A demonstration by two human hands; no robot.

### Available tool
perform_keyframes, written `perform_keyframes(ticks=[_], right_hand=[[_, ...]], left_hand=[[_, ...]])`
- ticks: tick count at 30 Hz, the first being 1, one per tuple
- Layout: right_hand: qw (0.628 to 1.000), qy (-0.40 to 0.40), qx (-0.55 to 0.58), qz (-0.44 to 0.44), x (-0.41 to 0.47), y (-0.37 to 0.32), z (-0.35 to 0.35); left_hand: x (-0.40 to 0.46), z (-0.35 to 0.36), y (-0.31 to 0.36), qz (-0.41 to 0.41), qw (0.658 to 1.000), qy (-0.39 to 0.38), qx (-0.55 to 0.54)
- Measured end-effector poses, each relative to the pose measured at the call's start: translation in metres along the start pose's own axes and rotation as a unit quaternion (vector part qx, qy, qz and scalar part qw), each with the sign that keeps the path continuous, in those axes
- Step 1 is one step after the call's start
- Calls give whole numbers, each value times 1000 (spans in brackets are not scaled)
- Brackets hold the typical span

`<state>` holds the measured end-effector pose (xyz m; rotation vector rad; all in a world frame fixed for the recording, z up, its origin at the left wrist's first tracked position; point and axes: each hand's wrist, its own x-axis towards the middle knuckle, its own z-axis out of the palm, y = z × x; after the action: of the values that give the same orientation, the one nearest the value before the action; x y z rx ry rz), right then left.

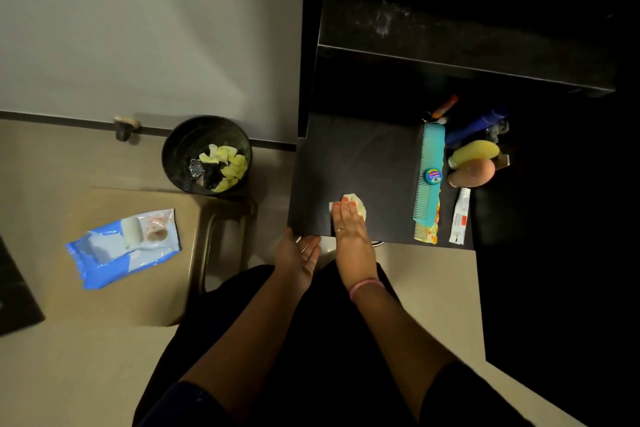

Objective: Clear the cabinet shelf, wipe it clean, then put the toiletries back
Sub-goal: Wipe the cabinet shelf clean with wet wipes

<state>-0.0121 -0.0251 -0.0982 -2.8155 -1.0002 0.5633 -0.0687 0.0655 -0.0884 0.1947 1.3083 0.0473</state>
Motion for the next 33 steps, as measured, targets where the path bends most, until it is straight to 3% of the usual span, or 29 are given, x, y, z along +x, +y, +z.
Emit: perform_keyframes(ticks=[3, 5, 9, 11, 13, 15, 18, 20, 27, 33], right_hand=[[1000, -13, -20, -14, -15, -9, 0], [999, 16, 30, -18, -27, -22, 7], [988, -117, 86, -60, -30, -57, -5], [961, -146, 236, 7, -19, -74, -15], [895, -162, 402, 104, -6, -89, -26], [801, -161, 545, 187, 7, -101, -28], [689, -178, 651, 265, 30, -120, -33], [648, -188, 678, 292, 41, -130, -32], [661, -165, 645, 347, 90, -185, -28], [666, -136, 664, 311, 146, -234, -35]], left_hand=[[-5, -2, -1, 6, 1000, -15, 10], [-6, -5, -2, 15, 999, -27, 41], [-17, -27, 4, 4, 995, -28, 94], [-17, -43, 14, -6, 996, -39, 75], [-16, -56, 29, -11, 997, -56, 47], [-15, -67, 46, -15, 997, -76, 25], [-22, -77, 77, 0, 995, -91, 27], [-23, -81, 97, 22, 996, -82, 24], [-1, -84, 170, 93, 995, -32, 12], [2, -67, 238, 156, 987, -27, 23]])
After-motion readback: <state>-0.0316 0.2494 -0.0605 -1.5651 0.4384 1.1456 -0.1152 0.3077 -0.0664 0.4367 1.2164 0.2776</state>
